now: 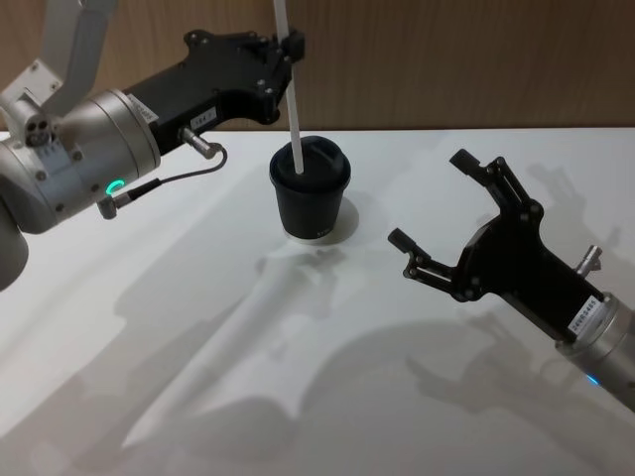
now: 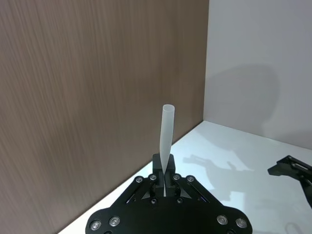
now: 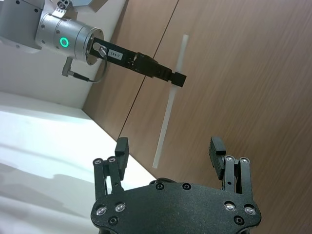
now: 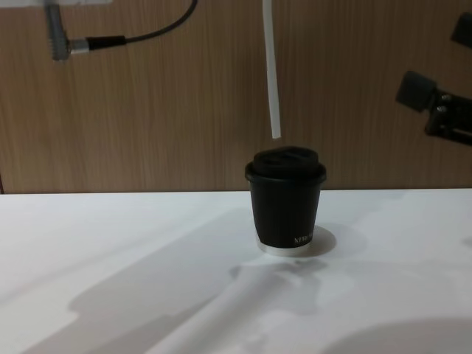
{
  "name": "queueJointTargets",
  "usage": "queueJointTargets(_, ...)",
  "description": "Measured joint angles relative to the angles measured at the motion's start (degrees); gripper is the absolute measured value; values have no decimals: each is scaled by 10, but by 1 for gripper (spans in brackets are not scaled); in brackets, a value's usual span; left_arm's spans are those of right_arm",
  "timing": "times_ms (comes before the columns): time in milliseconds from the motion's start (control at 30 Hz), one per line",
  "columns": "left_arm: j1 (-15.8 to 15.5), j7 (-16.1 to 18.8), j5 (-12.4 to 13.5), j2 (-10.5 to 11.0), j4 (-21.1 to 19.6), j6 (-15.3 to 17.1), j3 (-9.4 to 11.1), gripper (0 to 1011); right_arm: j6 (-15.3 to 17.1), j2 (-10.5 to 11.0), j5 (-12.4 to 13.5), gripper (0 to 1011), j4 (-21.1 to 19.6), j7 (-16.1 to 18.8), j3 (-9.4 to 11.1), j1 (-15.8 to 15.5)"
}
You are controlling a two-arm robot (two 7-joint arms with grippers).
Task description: Pick up the straw with one hand, pass it to the other hand, and insert it into the cup.
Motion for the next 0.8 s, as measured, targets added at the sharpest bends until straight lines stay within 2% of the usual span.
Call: queueJointTargets(800,-12,-3,26,-23,36,-4,5,19,0,0,0,1001,0,0,0,0)
